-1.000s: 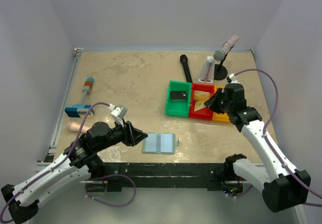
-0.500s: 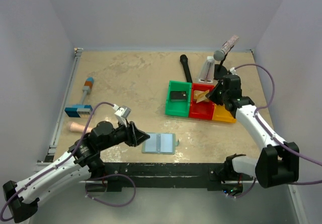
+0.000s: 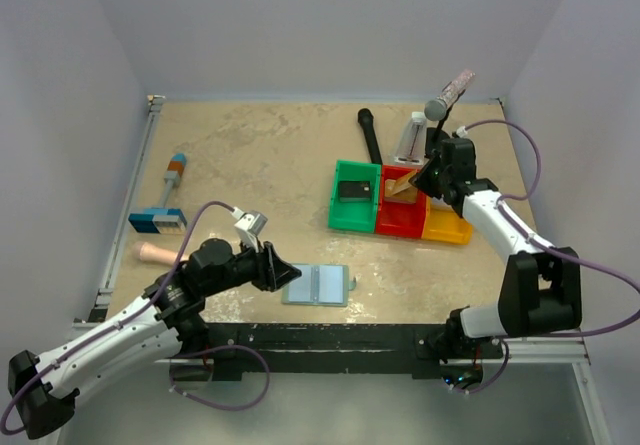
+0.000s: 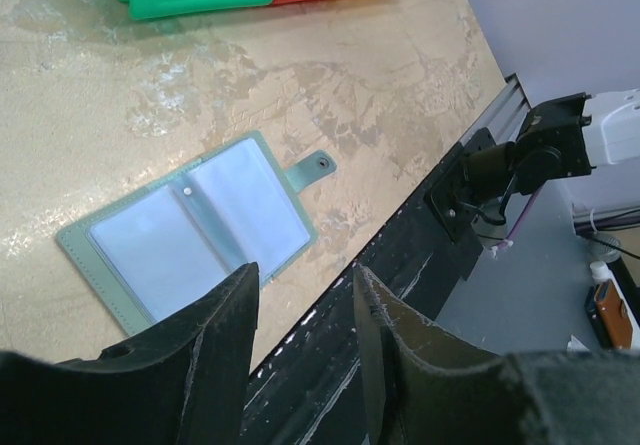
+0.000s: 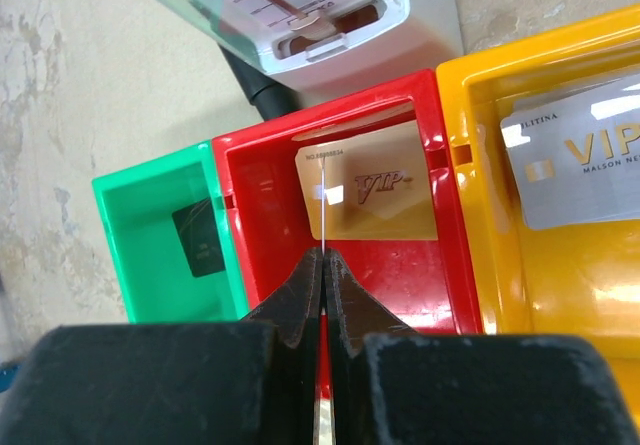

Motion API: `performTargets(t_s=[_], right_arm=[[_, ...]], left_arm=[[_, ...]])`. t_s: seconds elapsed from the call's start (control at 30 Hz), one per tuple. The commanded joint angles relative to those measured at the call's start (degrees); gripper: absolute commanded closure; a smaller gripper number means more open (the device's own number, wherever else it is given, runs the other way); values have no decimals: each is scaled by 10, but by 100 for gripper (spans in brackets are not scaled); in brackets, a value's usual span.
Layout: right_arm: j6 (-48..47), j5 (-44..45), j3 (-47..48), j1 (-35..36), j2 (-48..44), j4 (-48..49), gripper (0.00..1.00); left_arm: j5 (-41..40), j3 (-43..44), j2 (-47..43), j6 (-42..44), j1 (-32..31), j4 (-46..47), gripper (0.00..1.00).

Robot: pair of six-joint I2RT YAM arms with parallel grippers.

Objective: Take the credit cards out of the card holder
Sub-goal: Place the credit card in the storage box.

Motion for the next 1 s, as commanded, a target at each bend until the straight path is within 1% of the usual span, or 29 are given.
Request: performTargets(t_s=[0.0, 0.17, 0.97], right_arm=[[-5, -8, 31, -8, 10, 22, 100], [-8, -21, 41, -11, 25, 16, 100], [-35, -22, 75, -17, 75, -23, 100]], left_arm=[[16, 1, 16, -7, 2, 37, 53], [22, 0, 26, -7, 2, 47, 52], [41, -13, 43, -16, 2, 78, 52]])
